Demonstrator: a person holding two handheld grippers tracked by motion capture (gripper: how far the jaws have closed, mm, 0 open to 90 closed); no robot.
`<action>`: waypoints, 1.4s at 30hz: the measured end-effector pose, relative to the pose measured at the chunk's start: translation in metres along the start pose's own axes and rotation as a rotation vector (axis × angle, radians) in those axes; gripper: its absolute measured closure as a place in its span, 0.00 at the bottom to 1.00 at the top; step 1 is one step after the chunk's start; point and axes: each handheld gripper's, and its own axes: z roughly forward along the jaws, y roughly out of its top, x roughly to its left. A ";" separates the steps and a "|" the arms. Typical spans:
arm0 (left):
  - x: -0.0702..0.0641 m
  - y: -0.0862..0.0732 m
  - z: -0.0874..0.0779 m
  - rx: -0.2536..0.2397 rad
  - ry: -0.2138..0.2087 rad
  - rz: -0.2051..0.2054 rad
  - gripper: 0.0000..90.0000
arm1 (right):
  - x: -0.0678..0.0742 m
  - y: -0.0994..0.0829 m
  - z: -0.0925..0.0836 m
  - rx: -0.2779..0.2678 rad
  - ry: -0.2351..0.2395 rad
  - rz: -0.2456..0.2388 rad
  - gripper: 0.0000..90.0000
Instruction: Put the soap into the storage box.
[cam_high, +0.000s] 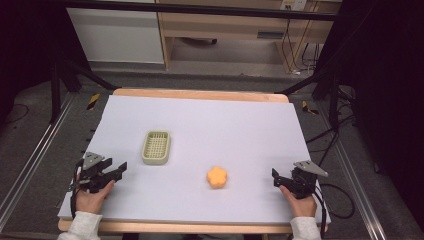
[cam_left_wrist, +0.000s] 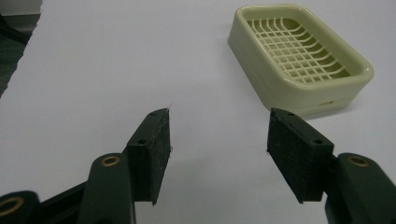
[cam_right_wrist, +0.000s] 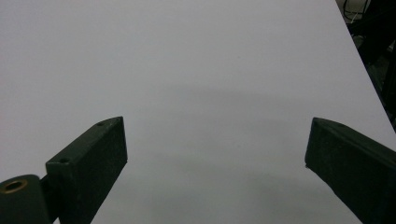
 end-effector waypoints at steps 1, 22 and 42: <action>-0.001 0.000 0.000 -0.003 0.003 -0.004 0.44 | 0.001 0.000 0.000 0.000 0.001 -0.004 0.07; -0.036 0.013 -0.004 -0.025 -0.106 0.057 0.36 | -0.001 -0.001 0.002 0.004 -0.010 -0.009 0.06; -0.064 0.027 0.000 -0.019 -0.164 0.119 0.30 | 0.000 0.000 0.002 0.007 -0.008 -0.006 0.06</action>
